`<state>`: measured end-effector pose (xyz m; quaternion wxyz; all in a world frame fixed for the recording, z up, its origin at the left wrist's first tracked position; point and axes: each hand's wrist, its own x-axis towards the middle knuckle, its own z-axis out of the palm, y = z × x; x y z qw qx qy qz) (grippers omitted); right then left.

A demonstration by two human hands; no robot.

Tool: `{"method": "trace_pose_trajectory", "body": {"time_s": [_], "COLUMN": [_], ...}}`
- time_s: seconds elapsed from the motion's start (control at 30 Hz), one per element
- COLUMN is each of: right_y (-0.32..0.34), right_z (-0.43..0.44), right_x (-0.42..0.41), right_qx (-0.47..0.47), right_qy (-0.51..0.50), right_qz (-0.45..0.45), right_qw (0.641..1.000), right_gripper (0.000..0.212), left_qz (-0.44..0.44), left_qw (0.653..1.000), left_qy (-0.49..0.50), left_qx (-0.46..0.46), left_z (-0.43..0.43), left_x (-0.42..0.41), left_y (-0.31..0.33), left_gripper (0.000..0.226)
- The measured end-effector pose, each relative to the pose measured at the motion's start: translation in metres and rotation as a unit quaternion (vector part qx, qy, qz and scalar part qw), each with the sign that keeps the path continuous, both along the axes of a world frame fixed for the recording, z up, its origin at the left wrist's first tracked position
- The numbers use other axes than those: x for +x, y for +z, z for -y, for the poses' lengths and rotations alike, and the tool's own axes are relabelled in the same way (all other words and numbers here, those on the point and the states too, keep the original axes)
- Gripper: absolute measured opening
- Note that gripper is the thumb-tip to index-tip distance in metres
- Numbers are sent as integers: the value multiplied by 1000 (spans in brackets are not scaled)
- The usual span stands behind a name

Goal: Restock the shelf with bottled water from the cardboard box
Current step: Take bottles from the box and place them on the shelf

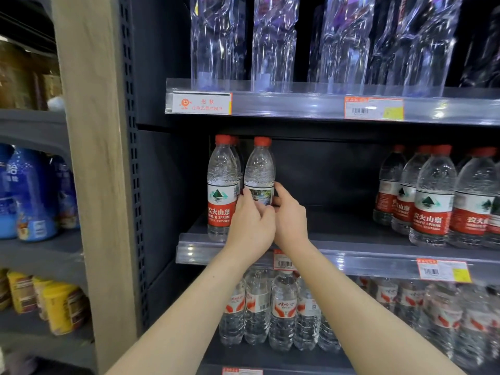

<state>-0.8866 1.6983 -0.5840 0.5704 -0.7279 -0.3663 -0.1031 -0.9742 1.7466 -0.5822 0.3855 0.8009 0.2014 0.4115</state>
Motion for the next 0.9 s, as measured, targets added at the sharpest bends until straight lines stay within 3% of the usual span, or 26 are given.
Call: {"method": "trace_pose_trajectory", "body": {"time_s": [0.13, 0.27, 0.4, 0.6, 0.77, 0.9], "right_y": [3, 7, 12, 0, -20, -11], "right_z": [8, 37, 76, 131, 151, 177], "right_x": [1, 5, 3, -10, 2, 0], "right_qx": [-16, -98, -202, -359, -378, -455], "right_qy": [35, 5, -78, -121, -152, -150], "right_qz": [-4, 33, 106, 156, 214, 193], "right_qw": [999, 995, 970, 912, 888, 856], "right_gripper": [48, 62, 54, 54, 59, 69], "left_qz": [5, 7, -94, -245, -234, -321], "left_qw": [1000, 996, 974, 915, 919, 889], "left_qy": [14, 24, 24, 25, -12, -47], "left_qx": [26, 81, 206, 320, 316, 322], "left_z": [-6, -12, 6, 53, 69, 97], "left_x": [-9, -23, -37, -46, -36, -38], "left_y": [-6, -16, -26, -42, -68, -60], "left_gripper": [56, 48, 53, 65, 64, 70]}}
